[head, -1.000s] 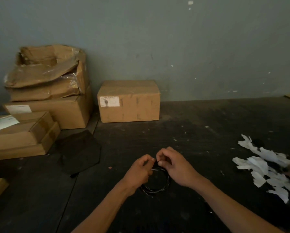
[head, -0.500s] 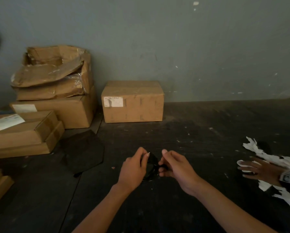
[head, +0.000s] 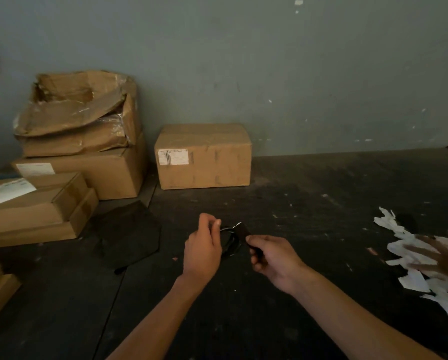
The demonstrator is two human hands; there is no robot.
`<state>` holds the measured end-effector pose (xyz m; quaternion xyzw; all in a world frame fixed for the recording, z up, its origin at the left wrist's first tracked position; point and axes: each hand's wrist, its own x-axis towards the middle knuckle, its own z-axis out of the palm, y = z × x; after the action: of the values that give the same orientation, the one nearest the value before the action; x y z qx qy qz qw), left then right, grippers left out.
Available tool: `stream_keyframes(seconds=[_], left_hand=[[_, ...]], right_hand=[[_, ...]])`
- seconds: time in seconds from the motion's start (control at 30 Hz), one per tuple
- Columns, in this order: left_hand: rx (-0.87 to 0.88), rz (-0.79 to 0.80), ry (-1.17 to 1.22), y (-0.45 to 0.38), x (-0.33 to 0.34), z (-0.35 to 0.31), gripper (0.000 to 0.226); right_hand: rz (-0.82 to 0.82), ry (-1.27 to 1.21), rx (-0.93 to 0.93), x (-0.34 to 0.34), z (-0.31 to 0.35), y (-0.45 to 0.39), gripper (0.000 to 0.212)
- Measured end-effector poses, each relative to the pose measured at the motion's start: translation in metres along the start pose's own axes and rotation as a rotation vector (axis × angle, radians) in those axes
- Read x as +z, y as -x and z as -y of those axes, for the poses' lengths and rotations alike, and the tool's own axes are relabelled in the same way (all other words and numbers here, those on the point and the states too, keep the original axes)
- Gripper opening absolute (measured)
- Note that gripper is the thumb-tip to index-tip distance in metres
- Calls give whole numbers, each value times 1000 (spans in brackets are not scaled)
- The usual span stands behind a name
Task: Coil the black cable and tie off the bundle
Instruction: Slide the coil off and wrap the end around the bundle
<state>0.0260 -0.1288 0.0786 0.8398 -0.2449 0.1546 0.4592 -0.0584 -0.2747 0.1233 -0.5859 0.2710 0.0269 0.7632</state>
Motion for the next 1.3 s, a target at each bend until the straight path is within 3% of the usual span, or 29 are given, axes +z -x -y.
stream_keyframes(seconds=[0.23, 0.4, 0.6, 0.87, 1.13, 1.3], left_hand=[[-78, -109, 92, -7, 6, 2, 5], [-58, -61, 133, 4, 18, -4, 5], [-71, -11, 238, 19, 24, -5, 4], [-77, 40, 340, 23, 27, -5, 8], [-305, 195, 488, 22, 30, -5, 30], [-257, 183, 427, 19, 32, -12, 16]], right_hand=[[8, 77, 190, 12, -28, -1, 18], [-53, -96, 250, 23, -27, -9, 17], [-156, -287, 216, 34, -28, -16, 18], [-103, -484, 165, 33, -29, -12, 17], [-71, -340, 54, 22, -23, -8, 19], [-36, -235, -3, 12, -25, -10, 21]])
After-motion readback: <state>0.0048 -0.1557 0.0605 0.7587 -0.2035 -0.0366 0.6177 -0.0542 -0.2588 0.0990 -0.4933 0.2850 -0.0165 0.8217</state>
